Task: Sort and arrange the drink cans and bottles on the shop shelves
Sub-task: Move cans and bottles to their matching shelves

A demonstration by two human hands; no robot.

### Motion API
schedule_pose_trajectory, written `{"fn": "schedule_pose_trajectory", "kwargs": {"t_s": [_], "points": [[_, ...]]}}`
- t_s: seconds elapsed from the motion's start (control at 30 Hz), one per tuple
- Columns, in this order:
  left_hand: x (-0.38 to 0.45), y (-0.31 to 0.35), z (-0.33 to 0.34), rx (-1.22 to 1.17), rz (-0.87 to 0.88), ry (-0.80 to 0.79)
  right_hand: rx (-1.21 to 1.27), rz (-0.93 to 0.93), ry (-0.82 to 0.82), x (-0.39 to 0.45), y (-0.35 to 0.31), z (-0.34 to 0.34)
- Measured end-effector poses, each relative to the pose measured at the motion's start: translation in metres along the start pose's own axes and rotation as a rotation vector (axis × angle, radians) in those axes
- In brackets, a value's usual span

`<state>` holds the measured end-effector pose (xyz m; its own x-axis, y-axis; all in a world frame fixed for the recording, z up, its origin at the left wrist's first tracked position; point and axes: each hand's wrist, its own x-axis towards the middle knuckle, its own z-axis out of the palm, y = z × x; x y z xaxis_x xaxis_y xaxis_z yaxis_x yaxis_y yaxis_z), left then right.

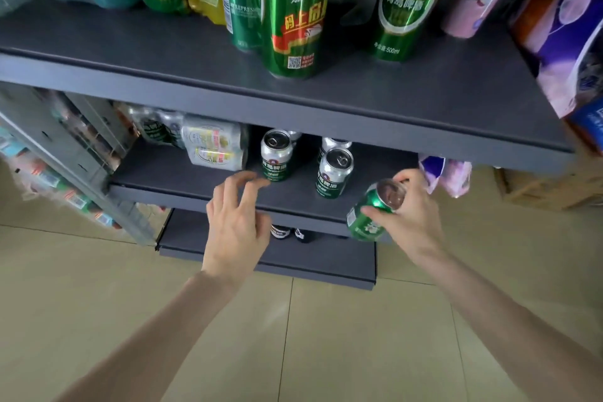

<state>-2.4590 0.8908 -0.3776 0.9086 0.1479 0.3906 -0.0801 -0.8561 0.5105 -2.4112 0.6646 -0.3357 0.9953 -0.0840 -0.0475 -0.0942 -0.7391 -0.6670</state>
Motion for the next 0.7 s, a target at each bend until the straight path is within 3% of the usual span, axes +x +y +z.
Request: {"fn": "schedule_pose_trajectory", "kwargs": {"t_s": [0.27,0.53,0.6,0.7], "points": [[-0.01,-0.006,0.002,-0.051,-0.124,0.012,-0.11,0.142,0.145,0.071,0.028,0.06],[-0.013,0.0,0.004,-0.06,-0.077,-0.014,0.033,0.09,0.081,0.04,0.034,0.074],[-0.007,0.014,-0.001,-0.107,-0.025,0.013,0.087,-0.074,0.107,0.003,0.027,0.055],[0.019,0.055,-0.013,-0.3,-0.01,0.088,0.057,-0.485,0.255,-0.046,0.003,-0.007]]}}
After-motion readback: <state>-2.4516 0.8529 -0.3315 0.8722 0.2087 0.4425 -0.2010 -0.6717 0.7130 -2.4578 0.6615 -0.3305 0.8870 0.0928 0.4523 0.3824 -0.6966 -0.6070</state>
